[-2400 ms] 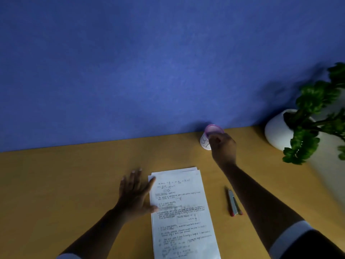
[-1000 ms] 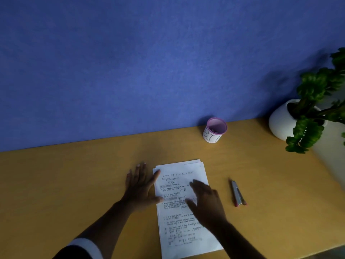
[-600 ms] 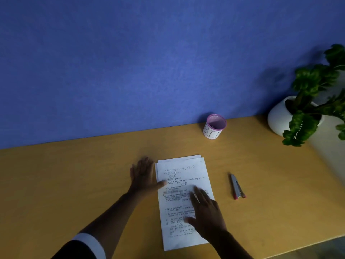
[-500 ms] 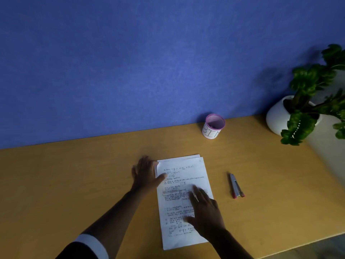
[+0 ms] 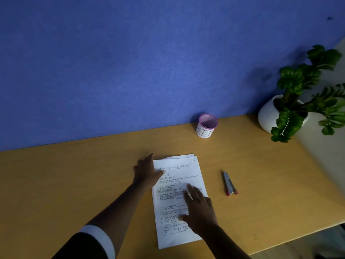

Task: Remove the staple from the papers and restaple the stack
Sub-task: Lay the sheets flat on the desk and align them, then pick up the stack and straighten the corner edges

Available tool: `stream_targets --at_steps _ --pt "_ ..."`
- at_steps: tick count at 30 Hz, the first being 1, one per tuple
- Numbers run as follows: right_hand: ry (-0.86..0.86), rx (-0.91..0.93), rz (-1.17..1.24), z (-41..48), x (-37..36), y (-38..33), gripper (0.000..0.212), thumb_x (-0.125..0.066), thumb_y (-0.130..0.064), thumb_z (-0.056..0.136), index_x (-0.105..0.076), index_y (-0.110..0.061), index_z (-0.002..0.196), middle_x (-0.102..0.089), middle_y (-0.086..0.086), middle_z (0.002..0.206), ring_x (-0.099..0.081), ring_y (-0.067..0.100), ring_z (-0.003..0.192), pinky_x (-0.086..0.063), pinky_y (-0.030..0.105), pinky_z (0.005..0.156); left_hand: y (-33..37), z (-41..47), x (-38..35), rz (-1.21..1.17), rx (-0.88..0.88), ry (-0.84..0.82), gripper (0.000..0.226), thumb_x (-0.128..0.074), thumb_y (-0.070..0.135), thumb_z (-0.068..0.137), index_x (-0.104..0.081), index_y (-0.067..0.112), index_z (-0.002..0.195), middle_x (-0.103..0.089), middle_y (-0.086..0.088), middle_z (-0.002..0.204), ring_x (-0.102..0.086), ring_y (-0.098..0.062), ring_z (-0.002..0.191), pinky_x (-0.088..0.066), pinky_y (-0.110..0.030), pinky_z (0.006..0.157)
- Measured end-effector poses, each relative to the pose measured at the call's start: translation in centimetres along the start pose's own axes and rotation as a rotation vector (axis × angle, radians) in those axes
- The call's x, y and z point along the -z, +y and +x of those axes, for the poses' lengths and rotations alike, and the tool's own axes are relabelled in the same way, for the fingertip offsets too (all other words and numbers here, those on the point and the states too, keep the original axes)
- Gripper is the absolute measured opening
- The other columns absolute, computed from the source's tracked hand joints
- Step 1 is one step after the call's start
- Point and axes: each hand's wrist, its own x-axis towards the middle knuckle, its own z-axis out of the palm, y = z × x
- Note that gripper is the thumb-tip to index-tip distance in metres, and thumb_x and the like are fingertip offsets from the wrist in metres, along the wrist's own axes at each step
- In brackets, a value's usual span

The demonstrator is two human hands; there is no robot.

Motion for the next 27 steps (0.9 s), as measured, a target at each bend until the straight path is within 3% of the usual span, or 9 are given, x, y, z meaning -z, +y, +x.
stream_targets --at_steps 3,7,11,14,16,20,22,24,27 --pt "-0.005 -0.008 0.003 0.1 -0.2 0.1 0.096 -0.072 -0.054 0.090 -0.020 -0.025 0.165 -0.007 -0.001 0.179 -0.008 0.025 0.165 -0.020 0.054 0.129 0.5 0.0 0.8 -0.153 0.058 -0.054 0.080 -0.080 0.047 0.087 -0.051 0.021 0.156 -0.067 -0.008 0.148 -0.059 -0.031 0.139 -0.044 -0.047 0.116" --pt "0.000 -0.003 0.024 0.1 -0.4 0.3 0.094 -0.073 -0.055 0.089 -0.024 -0.026 0.164 -0.008 -0.002 0.178 -0.010 0.024 0.165 -0.022 0.053 0.129 0.3 -1.7 1.2 -0.680 0.143 -0.027 0.067 -0.090 0.030 0.072 -0.065 0.020 0.133 -0.079 0.000 0.120 -0.079 -0.025 0.107 -0.067 -0.051 0.092" --pt "0.020 -0.004 0.033 -0.1 0.0 0.3 0.094 -0.074 -0.055 0.088 -0.027 -0.026 0.163 -0.011 -0.002 0.178 -0.012 0.023 0.164 -0.023 0.052 0.128 -0.6 -5.4 -1.4 -0.813 0.275 -0.001 0.037 -0.088 0.020 0.084 -0.075 0.012 0.117 -0.084 -0.004 0.110 -0.082 -0.023 0.094 -0.068 -0.045 0.081" --pt "0.045 -0.029 0.101 -0.1 -0.1 0.5 0.095 -0.073 -0.054 0.088 -0.024 -0.026 0.164 -0.011 -0.002 0.178 -0.018 0.022 0.163 -0.024 0.051 0.128 -0.4 -8.2 -3.1 -0.775 0.285 -0.001 0.014 -0.072 0.013 0.099 -0.079 0.012 0.111 -0.084 -0.005 0.108 -0.080 -0.018 0.088 -0.058 -0.025 0.062" --pt "0.155 -0.151 0.321 0.0 0.5 0.8 0.100 -0.070 -0.057 0.090 -0.013 -0.028 0.167 -0.013 -0.005 0.177 -0.025 0.021 0.161 -0.031 0.054 0.128 0.1 -9.1 -2.6 -0.735 0.196 0.049 0.016 -0.066 0.014 0.102 -0.080 0.016 0.111 -0.084 0.001 0.101 -0.079 -0.016 0.084 -0.058 -0.022 0.058" --pt "0.310 -0.385 1.092 0.1 4.9 2.0 0.099 -0.070 -0.031 0.100 0.001 -0.019 0.167 -0.017 -0.014 0.165 -0.038 0.017 0.146 -0.048 0.056 0.112 0.1 -9.0 1.0 -0.902 0.112 0.055 0.019 -0.066 0.014 0.104 -0.080 0.024 0.111 -0.087 0.005 0.103 -0.083 -0.021 0.094 -0.068 -0.045 0.084" --pt "0.195 -0.272 1.347 0.2 6.6 2.9 0.070 -0.065 -0.025 0.103 -0.027 -0.013 0.161 -0.049 -0.012 0.153 -0.059 0.023 0.135 -0.063 0.047 0.094 0.0 -9.0 3.0 -0.979 0.055 0.003 0.019 -0.066 0.012 0.106 -0.078 0.021 0.118 -0.086 0.002 0.112 -0.083 -0.024 0.103 -0.067 -0.050 0.092" --pt "0.199 -0.152 1.274 0.1 7.8 3.2 0.030 -0.061 -0.022 0.105 -0.062 -0.013 0.134 -0.078 -0.005 0.126 -0.075 0.027 0.115 -0.065 0.034 0.081 -0.1 -9.1 4.4 -0.980 -0.020 0.027 0.016 -0.068 0.017 0.104 -0.077 0.018 0.117 -0.086 -0.003 0.114 -0.082 -0.030 0.106 -0.066 -0.054 0.093" --pt "0.390 -0.111 1.110 -0.4 9.5 2.4 0.013 -0.061 -0.013 0.105 -0.074 -0.015 0.106 -0.081 -0.006 0.095 -0.077 0.002 0.084 -0.057 0.016 0.063 0.3 -9.4 5.6 -0.932 -0.120 0.155 0.021 -0.064 0.031 0.097 -0.077 0.020 0.109 -0.086 -0.004 0.109 -0.082 -0.031 0.102 -0.064 -0.056 0.088"
